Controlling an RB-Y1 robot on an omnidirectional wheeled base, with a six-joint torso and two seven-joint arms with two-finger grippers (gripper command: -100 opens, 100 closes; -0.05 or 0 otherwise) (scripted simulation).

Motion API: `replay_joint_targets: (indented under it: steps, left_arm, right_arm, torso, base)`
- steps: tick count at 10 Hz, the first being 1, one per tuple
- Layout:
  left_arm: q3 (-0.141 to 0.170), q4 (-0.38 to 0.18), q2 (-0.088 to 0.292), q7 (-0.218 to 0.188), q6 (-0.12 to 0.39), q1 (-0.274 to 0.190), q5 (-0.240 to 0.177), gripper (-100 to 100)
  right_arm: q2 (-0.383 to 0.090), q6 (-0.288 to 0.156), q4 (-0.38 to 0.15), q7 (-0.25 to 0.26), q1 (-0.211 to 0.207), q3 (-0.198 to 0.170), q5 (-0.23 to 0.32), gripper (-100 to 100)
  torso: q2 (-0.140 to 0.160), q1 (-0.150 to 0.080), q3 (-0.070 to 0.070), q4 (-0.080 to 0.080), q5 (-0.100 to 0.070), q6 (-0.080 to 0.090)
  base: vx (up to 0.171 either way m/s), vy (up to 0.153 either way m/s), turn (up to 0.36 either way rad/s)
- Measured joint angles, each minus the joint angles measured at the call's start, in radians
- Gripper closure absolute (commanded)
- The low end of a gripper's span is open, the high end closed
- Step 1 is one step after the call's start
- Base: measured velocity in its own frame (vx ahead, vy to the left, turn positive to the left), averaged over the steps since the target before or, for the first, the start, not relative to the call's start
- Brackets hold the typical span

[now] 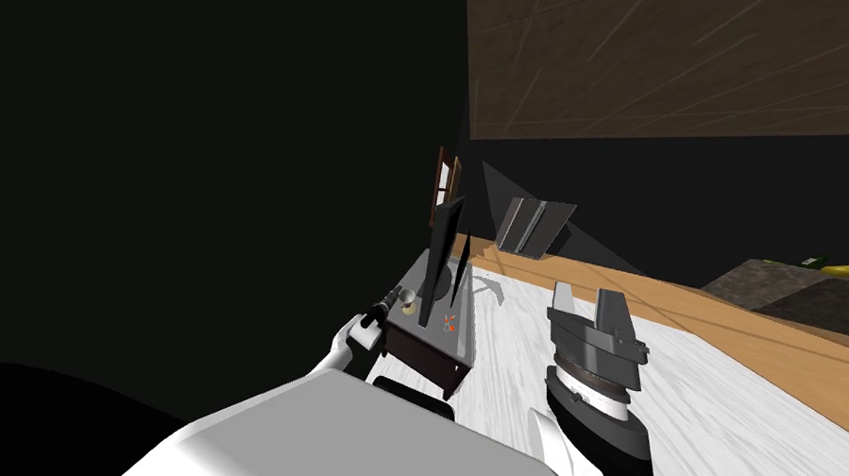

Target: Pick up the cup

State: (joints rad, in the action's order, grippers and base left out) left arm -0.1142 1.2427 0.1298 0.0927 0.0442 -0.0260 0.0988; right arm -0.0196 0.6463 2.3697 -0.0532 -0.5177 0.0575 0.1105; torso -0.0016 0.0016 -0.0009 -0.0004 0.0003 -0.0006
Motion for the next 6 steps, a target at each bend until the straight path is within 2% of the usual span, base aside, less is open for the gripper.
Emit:
replay_joint_targets:
  steps: [2, 4, 6]
  left_arm:
    - [-0.006, -0.050, -0.016, -0.012, 0.053, -0.026, 0.000, -100]
    - [-0.009, -0.084, -0.026, -0.020, 0.077, -0.038, 0.000, -100]
    - [-0.011, -0.145, -0.045, -0.034, 0.104, -0.060, -0.001, -100]
  right_arm:
    - [0.000, 0.000, 0.000, 0.000, 0.000, 0.000, 0.000, 0]
    - [0.000, 0.000, 0.000, 0.000, 0.000, 0.000, 0.000, 0]
    - [0.000, 0.000, 0.000, 0.000, 0.000, 0.000, 0.000, 0]
  torso:
    - [0.000, 0.001, 0.000, 0.000, 0.000, 0.000]
    - [0.000, 0.000, 0.000, 0.000, 0.000, 0.000]
    - [-0.001, 0.001, -0.001, 0.000, 0.000, 0.000]
  base:
    - [0.023, 0.038, -0.033]
    - [0.025, 0.033, -0.037]
    - [0.049, 0.047, -0.036]
